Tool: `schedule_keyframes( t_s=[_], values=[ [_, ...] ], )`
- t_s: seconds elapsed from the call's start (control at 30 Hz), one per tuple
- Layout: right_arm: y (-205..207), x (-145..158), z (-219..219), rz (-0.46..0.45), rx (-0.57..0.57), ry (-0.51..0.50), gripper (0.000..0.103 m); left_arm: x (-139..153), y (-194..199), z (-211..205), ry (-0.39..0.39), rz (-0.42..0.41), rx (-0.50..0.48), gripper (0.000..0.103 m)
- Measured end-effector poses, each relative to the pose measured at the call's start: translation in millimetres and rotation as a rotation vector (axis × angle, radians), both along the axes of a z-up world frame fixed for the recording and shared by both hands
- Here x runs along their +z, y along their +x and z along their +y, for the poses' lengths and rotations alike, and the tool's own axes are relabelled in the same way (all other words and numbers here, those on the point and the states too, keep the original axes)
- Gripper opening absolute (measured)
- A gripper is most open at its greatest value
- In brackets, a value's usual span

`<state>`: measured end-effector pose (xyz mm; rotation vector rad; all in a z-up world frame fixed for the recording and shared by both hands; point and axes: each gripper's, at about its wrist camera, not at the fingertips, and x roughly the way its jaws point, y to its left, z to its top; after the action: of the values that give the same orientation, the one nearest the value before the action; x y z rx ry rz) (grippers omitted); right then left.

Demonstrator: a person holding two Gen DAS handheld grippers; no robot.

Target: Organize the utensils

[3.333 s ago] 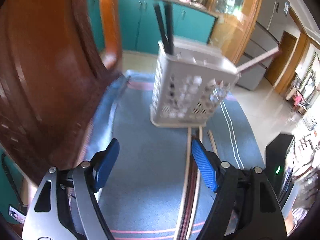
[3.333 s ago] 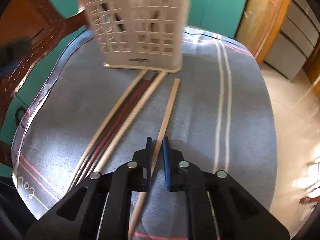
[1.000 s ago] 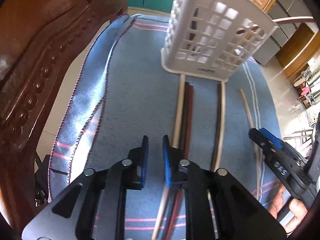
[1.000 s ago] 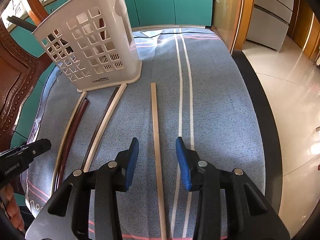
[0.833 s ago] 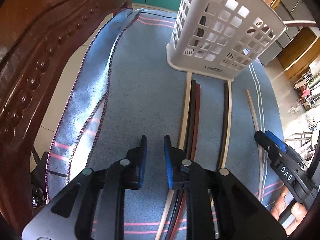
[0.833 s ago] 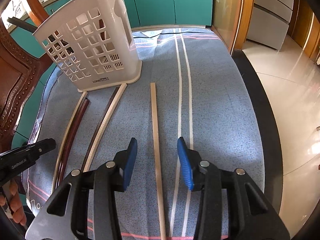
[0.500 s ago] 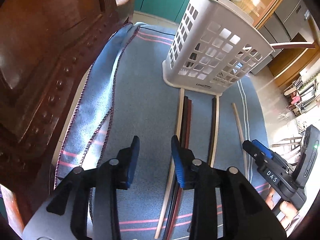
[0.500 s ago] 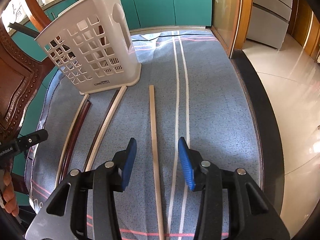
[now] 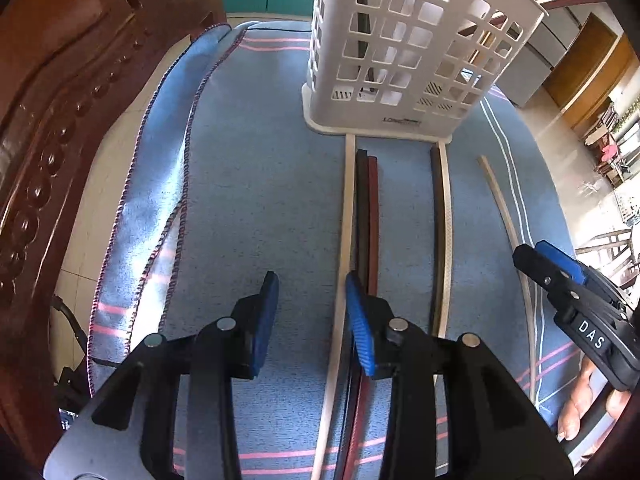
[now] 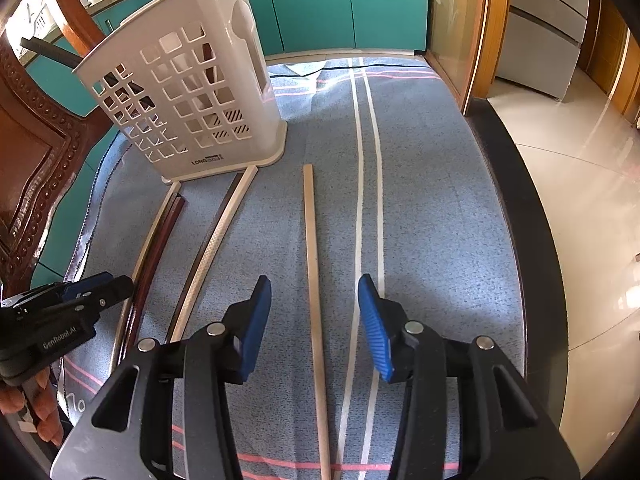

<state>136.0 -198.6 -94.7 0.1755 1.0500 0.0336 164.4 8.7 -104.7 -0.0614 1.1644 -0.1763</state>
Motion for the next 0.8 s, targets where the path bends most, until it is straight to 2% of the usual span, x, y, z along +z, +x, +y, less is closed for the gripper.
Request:
schedule_keyframes(
  t_s=[0.17, 0.27, 0.3, 0.37, 0.57, 0.67, 0.8],
  values=[
    [-1, 0, 1, 0.0, 0.005, 0.0, 0.045, -2, -3, -10, 0.064, -0.021, -0.034, 0.037],
    [-1, 0, 3, 0.003, 0.008, -0.005, 0.045, -3, 1, -15, 0.108, -0.039, -0.023, 0.036],
    [-1, 0, 3, 0.004, 0.007, -0.006, 0.045, -3, 2, -14, 0.122, -0.043, -0.007, 0.034],
    [-1, -1, 2, 0.006, 0.004, -0.008, 0.045, -2, 5, -12, 0.134, -0.041, 0.023, 0.013],
    [2, -3, -3, 0.015, -0.013, -0.018, 0.045, 1, 9, -2, 0.103, -0.022, 0.024, 0.012],
    [5, -3, -3, 0.015, -0.029, -0.036, 0.045, -2, 14, -5, 0.096, -0.018, 0.039, 0.019],
    [8, -7, 0, 0.018, -0.031, -0.051, 0.045, -3, 31, -23, 0.14, -0.041, 0.018, 0.021]
  ],
)
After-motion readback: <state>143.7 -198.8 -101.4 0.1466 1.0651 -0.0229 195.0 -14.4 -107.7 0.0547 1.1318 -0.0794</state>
